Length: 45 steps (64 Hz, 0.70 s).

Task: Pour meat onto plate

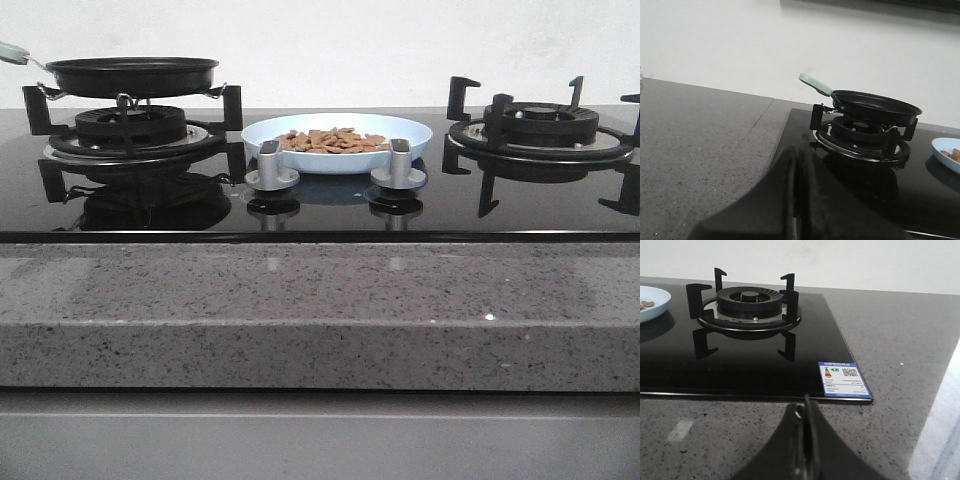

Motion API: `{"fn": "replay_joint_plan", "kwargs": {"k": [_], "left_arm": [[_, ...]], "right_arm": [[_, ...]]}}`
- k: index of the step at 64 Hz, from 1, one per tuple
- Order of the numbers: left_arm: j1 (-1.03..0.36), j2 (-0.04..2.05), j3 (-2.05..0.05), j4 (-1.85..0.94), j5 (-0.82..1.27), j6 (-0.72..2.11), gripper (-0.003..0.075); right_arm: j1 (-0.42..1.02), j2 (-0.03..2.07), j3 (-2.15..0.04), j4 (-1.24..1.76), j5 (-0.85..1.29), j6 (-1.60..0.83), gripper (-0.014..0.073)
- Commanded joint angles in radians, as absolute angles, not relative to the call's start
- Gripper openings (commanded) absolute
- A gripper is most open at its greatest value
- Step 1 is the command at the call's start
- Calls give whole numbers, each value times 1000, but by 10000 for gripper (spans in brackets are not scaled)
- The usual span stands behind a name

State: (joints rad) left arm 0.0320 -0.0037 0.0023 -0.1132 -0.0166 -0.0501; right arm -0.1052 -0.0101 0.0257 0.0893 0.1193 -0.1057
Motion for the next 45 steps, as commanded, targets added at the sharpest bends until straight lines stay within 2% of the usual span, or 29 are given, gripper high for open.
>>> {"fn": "replay_joint_plan", "kwargs": {"k": [1,45], "left_arm": [[29,-19,8,-112,-101,-60,-20],[29,-19,8,-112,-101,-60,-20]], "right_arm": [[-112,-28,21,83,33,-104,-69],[-112,-27,21,83,15,-104,-69]]}}
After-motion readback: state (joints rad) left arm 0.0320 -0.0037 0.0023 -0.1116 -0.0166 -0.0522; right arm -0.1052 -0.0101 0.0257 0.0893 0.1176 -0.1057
